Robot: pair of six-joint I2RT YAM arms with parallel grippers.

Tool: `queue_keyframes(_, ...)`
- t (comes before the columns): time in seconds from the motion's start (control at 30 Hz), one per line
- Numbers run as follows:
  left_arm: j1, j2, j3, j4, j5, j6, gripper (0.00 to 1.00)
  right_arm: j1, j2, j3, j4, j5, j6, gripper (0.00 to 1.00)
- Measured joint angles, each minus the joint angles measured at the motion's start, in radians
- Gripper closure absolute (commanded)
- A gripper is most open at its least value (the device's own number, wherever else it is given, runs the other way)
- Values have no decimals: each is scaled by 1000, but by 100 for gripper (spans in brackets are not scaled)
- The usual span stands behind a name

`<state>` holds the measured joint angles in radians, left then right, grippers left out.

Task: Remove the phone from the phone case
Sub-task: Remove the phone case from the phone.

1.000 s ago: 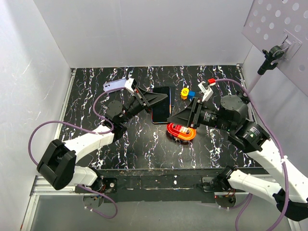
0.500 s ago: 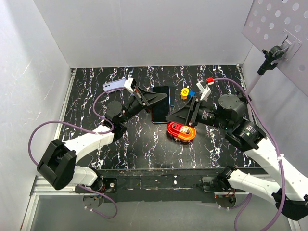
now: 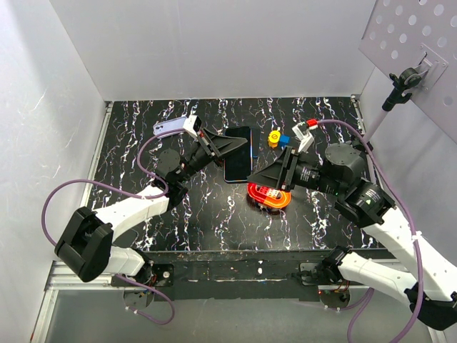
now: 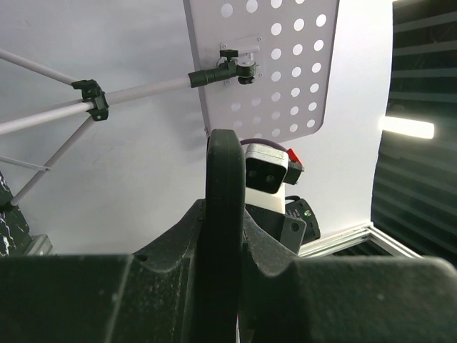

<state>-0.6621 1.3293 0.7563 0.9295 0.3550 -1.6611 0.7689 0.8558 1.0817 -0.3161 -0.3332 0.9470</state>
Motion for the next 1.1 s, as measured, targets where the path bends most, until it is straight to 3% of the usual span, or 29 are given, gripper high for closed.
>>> queue_keyframes(0.23, 11, 1, 2, -2, 5, 1, 100, -18, 40, 0, 30, -28, 20, 57)
queue_keyframes(0.4, 6, 8, 24, -8, 14, 29, 100, -43, 76, -23, 90, -51, 62, 63)
queue_keyframes(0.57, -8, 4, 34, -57, -4, 74, 100, -84, 123, -45, 143, -109, 103, 88)
queue_keyframes(0.6, -7, 0, 37, -72, -5, 87, 86, -91, 135, -48, 152, -131, 121, 95)
queue_keyframes(0.63, -5, -6, 40, -89, -8, 100, 65, -100, 143, -52, 161, -152, 137, 99)
queue_keyframes(0.73, -2, -45, 60, -198, 1, 165, 36, -120, 148, -69, 205, -205, 170, 99)
queue_keyframes(0.83, -16, -114, 94, -380, 34, 284, 28, -147, 140, -85, 253, -226, 188, 99)
queue_keyframes(0.93, -49, -219, 117, -547, 43, 431, 29, -197, 128, -122, 293, -281, 237, 99)
queue_keyframes(1.1, -53, -350, 108, -672, 33, 578, 44, -267, 74, -130, 339, -329, 320, 99)
